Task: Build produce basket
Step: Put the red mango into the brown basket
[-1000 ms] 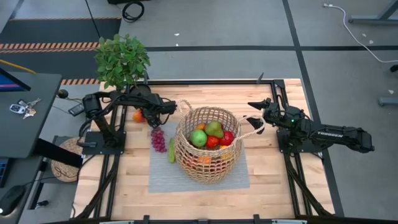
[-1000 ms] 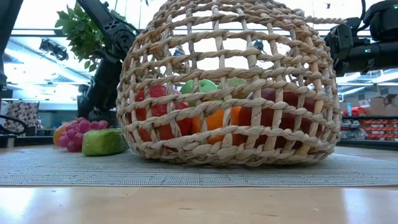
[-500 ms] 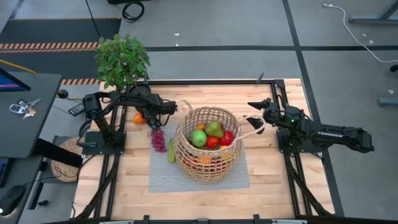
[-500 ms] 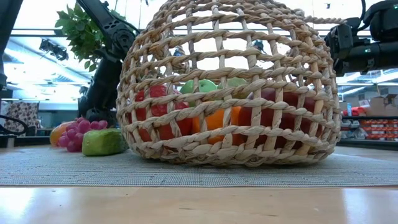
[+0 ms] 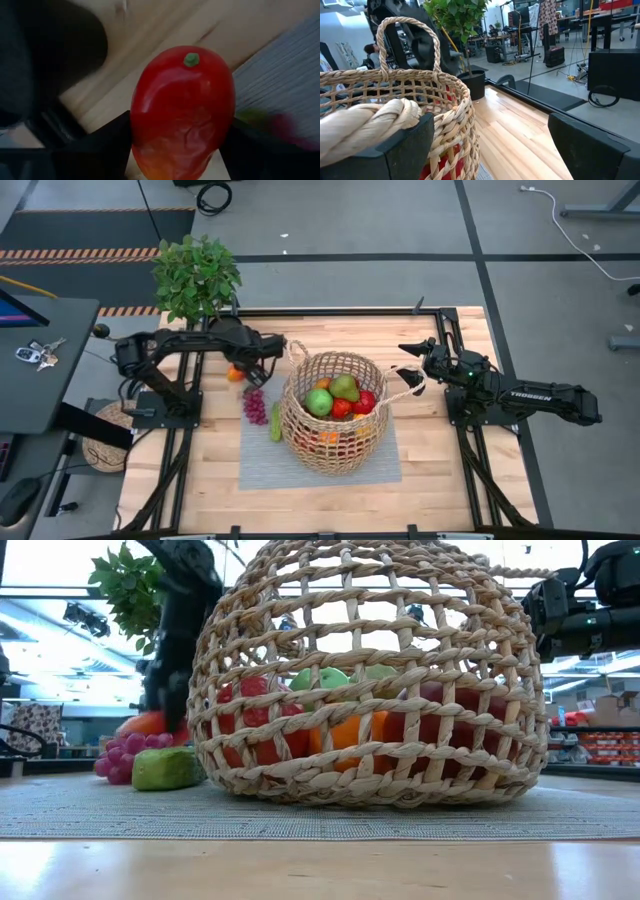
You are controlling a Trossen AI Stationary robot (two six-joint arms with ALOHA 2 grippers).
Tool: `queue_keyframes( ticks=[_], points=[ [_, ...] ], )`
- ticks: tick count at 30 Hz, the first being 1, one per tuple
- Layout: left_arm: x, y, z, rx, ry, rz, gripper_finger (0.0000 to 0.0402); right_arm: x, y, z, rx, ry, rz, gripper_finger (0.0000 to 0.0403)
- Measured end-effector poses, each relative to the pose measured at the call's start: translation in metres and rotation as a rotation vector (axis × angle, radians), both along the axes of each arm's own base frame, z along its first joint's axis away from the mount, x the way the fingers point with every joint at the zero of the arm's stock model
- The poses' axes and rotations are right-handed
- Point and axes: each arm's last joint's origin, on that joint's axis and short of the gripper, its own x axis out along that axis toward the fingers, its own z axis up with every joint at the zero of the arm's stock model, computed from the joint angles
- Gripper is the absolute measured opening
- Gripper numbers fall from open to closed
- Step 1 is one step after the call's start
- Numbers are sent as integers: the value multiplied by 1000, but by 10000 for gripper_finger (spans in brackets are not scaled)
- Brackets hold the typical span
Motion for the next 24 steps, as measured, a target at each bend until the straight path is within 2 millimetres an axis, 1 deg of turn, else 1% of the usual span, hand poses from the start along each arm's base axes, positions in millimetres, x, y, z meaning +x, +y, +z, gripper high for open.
queue_keyframes(
  ticks=[4, 10, 15, 17, 20, 22, 24],
  points=[
    [9, 1, 35, 51, -145, 13, 256, 0, 0, 0, 0, -1, 0, 394],
    [27, -1, 107, 155, -403, -38, 260, 0, 0, 0, 0, 0, 0, 394],
    [45, -7, 171, 321, -614, -188, 258, 0, 0, 0, 0, -1, 0, 394],
    [52, -10, 195, 389, -729, -257, 261, 0, 0, 0, 0, -1, 0, 394],
    [58, -16, 228, 482, -865, -349, 267, 0, 0, 0, 0, -1, 0, 394],
    [59, -21, 246, 530, -940, -390, 267, 0, 0, 0, 0, -1, 0, 394],
    [60, -27, 257, 534, -1002, -452, 266, 0, 0, 0, 0, -1, 0, 394]
  ],
)
